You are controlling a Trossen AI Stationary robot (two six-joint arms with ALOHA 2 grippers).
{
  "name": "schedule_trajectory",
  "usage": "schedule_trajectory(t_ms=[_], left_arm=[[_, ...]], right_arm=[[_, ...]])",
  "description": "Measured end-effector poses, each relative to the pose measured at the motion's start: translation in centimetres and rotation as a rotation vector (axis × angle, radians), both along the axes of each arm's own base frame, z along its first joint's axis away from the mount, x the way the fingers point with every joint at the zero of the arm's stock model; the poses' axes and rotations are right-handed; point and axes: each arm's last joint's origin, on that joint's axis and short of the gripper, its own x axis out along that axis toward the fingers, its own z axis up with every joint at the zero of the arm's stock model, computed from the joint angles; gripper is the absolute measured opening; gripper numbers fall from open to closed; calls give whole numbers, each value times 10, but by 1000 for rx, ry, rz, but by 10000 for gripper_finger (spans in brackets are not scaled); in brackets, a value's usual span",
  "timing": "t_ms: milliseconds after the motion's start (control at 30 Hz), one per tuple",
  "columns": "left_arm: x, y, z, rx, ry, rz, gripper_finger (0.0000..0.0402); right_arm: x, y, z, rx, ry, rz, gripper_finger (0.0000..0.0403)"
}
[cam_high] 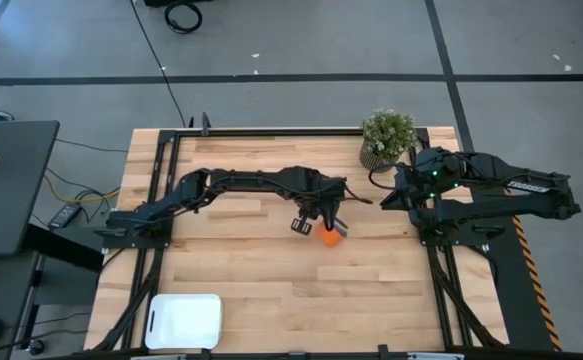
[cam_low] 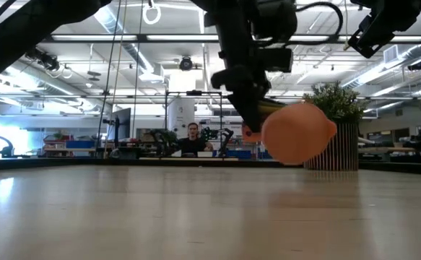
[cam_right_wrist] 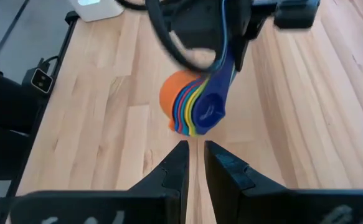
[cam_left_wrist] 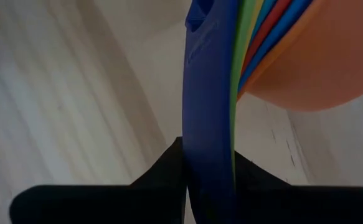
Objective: Nest measuring cups in basket
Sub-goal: Put the nested measuring cups into the white bin
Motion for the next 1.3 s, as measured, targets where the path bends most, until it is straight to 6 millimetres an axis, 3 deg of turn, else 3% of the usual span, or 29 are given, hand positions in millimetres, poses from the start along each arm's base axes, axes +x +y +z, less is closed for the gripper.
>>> schedule_trajectory(t_ms=[400, 967, 1300], left_arm=[[-22, 9, 53, 89, -72, 104, 52], [-61, 9, 98, 124, -54, 295, 52], [-85, 9, 126, 48, -67, 380, 52]], right_arm=[[-4, 1, 2, -3, -16, -1, 57], [-6, 0, 2, -22, -16, -17, 57], [-8, 1, 2, -28, -21, -12, 57]])
